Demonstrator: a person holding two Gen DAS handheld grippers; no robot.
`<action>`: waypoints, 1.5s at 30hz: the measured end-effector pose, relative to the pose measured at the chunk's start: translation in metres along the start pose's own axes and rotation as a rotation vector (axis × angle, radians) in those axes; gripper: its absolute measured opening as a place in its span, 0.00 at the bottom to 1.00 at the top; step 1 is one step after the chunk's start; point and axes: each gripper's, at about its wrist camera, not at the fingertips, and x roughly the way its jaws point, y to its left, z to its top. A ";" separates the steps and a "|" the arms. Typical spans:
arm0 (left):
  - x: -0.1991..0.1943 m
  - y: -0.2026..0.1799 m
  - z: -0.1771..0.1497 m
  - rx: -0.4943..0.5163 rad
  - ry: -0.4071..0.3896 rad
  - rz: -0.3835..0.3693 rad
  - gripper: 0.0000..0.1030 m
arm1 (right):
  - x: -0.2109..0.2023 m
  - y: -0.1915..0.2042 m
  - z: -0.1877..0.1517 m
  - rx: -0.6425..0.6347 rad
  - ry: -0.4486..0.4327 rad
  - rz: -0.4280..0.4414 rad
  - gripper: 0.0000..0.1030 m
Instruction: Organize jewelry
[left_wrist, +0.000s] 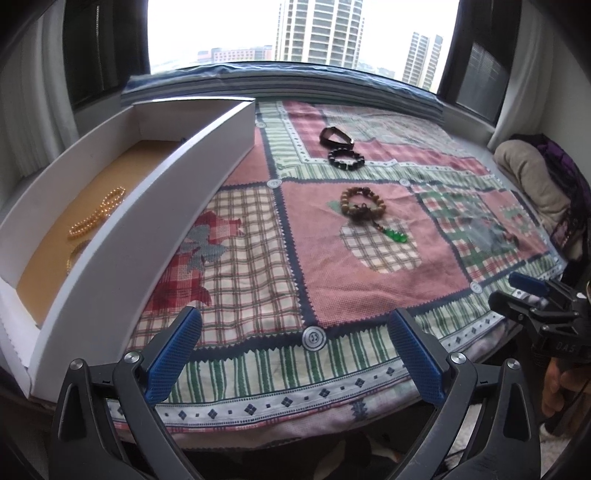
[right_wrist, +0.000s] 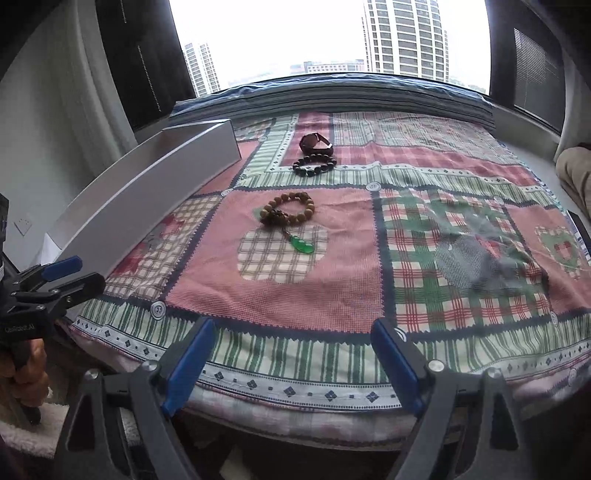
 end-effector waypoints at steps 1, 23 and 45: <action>0.003 -0.001 0.002 -0.003 0.013 -0.009 0.98 | 0.001 -0.005 -0.001 0.014 0.005 -0.003 0.85; 0.051 0.006 0.013 -0.065 0.100 -0.008 0.98 | 0.101 0.011 0.078 -0.107 0.132 0.267 0.85; 0.063 0.025 0.010 -0.086 0.122 -0.007 0.98 | 0.110 -0.001 0.092 0.056 0.047 0.200 0.10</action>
